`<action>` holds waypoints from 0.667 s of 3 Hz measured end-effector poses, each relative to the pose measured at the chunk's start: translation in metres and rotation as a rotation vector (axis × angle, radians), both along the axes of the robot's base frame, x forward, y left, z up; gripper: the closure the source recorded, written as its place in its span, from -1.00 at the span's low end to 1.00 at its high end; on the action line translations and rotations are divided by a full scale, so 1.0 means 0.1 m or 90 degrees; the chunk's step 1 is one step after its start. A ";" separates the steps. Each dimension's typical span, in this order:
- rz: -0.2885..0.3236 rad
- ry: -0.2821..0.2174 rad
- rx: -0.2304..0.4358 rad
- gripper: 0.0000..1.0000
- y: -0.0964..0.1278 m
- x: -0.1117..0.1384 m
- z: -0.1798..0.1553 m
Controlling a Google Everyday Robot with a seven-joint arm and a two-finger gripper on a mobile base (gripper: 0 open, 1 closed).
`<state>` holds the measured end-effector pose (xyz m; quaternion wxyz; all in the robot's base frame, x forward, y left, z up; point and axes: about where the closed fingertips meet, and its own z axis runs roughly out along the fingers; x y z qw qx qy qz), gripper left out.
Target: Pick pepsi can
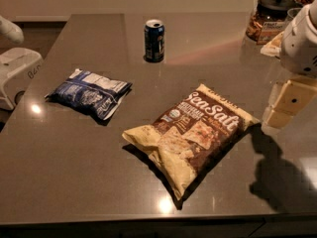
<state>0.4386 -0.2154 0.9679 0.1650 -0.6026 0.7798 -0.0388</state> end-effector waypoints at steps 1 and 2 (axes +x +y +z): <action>0.000 0.000 0.000 -1.00 0.00 0.00 0.00; 0.000 0.000 0.000 -1.00 0.00 0.00 0.00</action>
Offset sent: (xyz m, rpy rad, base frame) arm 0.0911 0.0449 -0.0367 0.1151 0.1291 0.0432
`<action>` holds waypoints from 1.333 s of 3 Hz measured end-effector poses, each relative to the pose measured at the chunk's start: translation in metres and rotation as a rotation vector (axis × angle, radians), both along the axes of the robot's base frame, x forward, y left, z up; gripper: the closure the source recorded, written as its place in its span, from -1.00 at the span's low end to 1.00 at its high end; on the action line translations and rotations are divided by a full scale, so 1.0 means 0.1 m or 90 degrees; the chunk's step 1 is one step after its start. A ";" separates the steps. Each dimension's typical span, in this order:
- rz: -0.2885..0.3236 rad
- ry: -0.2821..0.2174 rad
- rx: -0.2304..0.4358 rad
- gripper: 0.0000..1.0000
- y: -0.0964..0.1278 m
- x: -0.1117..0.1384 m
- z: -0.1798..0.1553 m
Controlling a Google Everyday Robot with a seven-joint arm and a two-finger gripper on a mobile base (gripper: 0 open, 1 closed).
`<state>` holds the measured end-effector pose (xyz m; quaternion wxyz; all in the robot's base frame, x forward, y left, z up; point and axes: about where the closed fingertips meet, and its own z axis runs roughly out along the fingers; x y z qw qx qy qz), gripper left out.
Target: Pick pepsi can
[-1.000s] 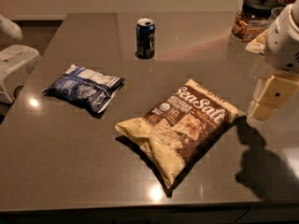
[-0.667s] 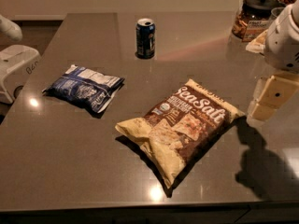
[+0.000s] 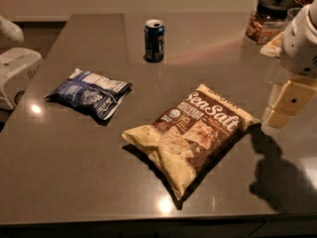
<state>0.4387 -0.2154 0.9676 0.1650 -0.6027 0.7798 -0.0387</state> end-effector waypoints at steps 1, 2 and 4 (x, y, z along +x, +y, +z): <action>0.000 0.000 0.000 -1.00 0.00 0.00 0.00; 0.000 0.000 0.000 -1.00 0.00 0.00 0.00; 0.000 -0.002 0.000 -1.00 0.00 0.00 -0.01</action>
Offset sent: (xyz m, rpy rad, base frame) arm 0.1143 0.1007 -0.0316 -0.2735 -0.6331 0.1002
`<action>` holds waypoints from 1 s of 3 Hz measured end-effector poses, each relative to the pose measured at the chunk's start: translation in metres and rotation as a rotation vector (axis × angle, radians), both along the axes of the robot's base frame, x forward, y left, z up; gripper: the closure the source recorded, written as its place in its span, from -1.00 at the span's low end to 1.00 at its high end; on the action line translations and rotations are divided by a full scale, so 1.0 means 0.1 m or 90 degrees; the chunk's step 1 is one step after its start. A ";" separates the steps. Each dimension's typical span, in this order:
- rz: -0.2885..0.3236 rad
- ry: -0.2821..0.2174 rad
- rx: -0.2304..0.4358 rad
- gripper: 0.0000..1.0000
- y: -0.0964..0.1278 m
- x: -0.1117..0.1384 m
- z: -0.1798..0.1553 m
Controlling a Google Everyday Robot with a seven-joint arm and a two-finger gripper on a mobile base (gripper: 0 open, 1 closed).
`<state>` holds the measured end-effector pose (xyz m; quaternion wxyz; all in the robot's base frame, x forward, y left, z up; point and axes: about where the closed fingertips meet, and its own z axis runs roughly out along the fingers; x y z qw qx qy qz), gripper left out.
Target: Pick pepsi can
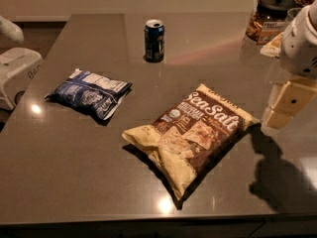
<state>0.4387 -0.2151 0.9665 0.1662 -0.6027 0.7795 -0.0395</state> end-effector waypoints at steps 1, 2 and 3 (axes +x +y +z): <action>0.000 0.000 0.000 -1.00 0.00 0.00 0.00; 0.000 0.000 0.000 -1.00 0.00 0.00 0.00; 0.000 0.000 0.000 -1.00 0.00 0.00 0.00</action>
Offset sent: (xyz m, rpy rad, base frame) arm -0.0131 0.0325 -0.0401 0.0571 0.2013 0.1958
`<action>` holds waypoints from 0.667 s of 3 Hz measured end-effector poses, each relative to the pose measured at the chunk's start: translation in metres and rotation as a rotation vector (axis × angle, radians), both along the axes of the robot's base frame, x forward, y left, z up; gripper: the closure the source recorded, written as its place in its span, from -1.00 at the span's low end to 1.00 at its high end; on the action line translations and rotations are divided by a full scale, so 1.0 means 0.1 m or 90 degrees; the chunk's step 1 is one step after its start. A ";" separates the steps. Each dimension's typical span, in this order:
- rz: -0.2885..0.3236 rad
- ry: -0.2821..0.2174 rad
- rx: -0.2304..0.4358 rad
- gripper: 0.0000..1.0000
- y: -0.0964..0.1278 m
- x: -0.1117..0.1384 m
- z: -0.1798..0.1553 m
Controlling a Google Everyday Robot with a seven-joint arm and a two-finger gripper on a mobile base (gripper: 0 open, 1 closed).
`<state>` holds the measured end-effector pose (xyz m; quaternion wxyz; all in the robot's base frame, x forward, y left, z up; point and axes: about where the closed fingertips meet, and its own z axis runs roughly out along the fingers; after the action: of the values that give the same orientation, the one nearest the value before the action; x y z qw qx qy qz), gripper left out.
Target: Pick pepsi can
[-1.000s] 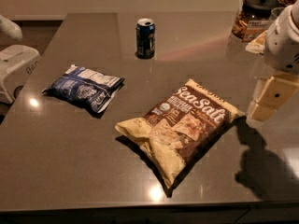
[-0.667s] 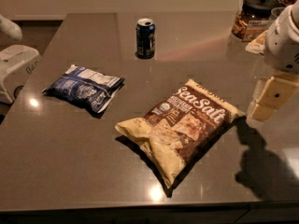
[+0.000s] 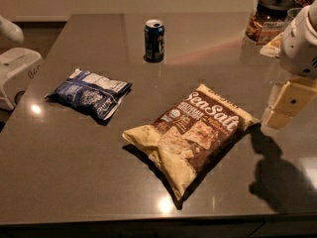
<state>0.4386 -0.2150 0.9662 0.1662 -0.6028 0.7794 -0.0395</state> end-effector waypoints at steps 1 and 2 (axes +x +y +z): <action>0.000 0.000 0.000 -1.00 0.00 0.00 0.00; 0.000 0.000 0.000 -1.00 0.00 0.00 0.00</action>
Offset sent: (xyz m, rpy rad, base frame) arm -0.5886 0.3498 0.3666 -0.4231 0.2890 0.0313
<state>0.4386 -0.2149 0.9659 0.1664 -0.6028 0.7794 -0.0396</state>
